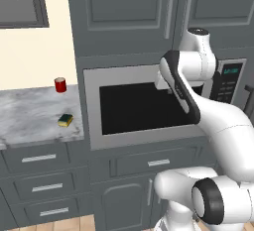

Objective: Place the sponge inside the microwave to prepare for sanitizing.

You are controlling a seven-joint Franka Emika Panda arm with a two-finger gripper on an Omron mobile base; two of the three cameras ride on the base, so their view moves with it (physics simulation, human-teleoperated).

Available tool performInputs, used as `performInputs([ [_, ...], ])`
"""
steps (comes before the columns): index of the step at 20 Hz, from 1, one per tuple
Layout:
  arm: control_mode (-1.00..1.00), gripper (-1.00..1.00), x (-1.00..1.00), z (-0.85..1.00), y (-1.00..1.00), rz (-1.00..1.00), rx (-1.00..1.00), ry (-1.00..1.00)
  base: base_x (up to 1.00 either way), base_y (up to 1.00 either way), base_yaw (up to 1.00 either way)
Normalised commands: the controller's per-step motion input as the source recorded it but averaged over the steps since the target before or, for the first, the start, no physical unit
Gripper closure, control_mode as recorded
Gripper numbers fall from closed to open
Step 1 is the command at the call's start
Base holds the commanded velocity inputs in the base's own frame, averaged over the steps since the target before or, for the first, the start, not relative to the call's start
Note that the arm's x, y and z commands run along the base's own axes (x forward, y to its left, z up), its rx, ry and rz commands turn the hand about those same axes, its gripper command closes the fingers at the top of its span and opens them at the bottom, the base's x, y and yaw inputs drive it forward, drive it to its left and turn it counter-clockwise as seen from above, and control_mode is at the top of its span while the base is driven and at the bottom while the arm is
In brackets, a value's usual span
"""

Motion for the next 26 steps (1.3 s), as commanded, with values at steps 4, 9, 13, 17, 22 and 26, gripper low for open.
performInputs([
  [4,1.0,-1.0,0.0,0.0,0.0,0.0,0.0,0.0,0.0,0.0,0.0],
  [9,1.0,-1.0,0.0,0.0,0.0,0.0,0.0,0.0,0.0,0.0,0.0],
  [13,1.0,-1.0,0.0,0.0,0.0,0.0,0.0,0.0,-0.19,-0.01,0.0],
  [17,1.0,-1.0,0.0,0.0,0.0,0.0,0.0,0.0,-0.46,-0.03,0.0],
  [22,1.0,-1.0,0.0,0.0,0.0,0.0,0.0,0.0,-0.56,-0.05,0.0],
  [26,1.0,-1.0,0.0,0.0,0.0,0.0,0.0,0.0,-0.49,-0.03,0.0],
])
